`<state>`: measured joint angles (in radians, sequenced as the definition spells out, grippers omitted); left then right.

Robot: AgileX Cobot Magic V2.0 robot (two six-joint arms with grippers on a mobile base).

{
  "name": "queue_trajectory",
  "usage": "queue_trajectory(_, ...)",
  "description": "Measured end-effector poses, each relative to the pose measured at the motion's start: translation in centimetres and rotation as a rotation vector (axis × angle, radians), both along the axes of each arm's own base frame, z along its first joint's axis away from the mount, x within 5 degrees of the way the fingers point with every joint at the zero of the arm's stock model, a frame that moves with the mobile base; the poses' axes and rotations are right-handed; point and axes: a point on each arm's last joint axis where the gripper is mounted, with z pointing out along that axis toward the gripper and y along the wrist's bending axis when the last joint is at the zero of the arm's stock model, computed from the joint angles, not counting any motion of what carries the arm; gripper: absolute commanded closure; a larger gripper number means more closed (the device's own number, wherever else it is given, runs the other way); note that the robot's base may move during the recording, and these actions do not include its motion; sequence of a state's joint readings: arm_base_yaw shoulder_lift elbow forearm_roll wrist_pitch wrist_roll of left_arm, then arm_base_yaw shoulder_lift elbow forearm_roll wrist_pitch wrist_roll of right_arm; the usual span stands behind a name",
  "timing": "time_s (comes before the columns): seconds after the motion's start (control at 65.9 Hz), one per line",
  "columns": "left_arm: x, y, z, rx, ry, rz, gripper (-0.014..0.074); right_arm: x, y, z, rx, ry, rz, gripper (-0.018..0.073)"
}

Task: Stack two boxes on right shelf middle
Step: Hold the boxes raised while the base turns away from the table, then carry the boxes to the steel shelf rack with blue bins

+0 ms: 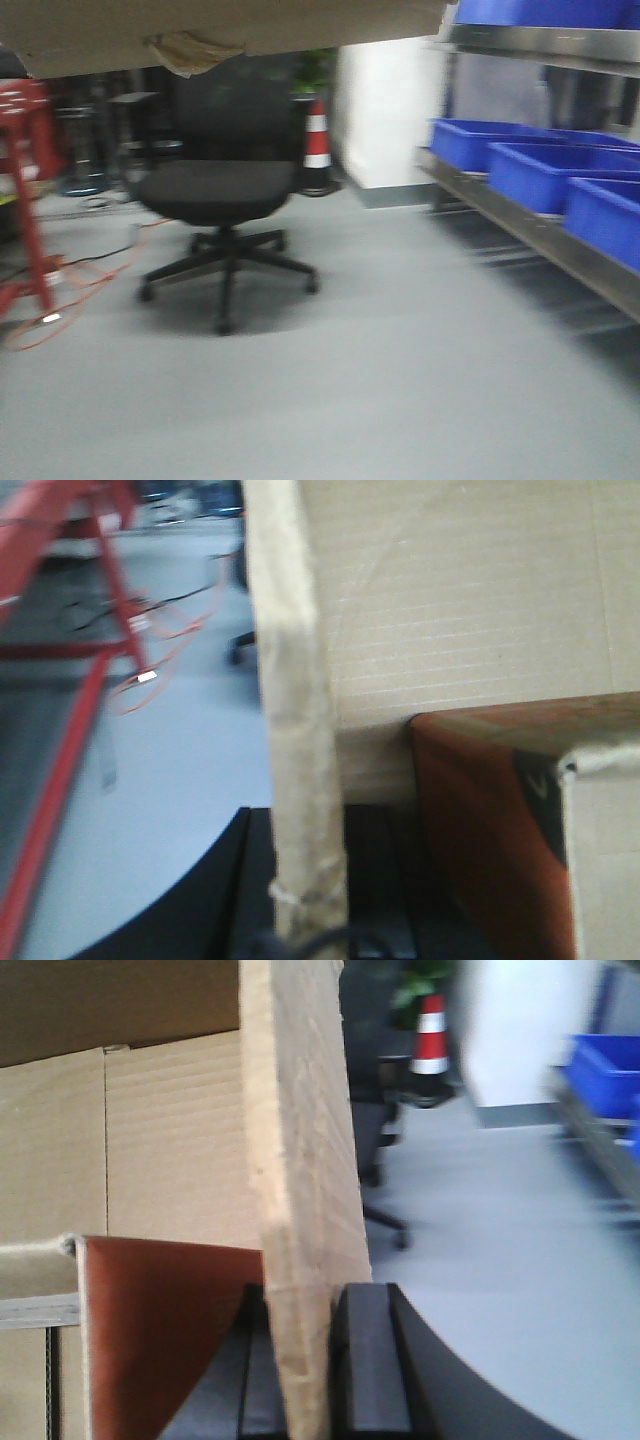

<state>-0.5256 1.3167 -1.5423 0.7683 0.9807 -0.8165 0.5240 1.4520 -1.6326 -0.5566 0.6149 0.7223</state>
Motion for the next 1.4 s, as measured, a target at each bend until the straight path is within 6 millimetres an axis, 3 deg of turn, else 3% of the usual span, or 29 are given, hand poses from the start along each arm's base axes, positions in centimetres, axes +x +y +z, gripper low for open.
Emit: queue_trajectory(1.397, -0.02, 0.0, 0.0, -0.003, 0.0, 0.0, 0.0707, 0.0, 0.01, 0.01, 0.0, -0.001, 0.001, 0.0711)
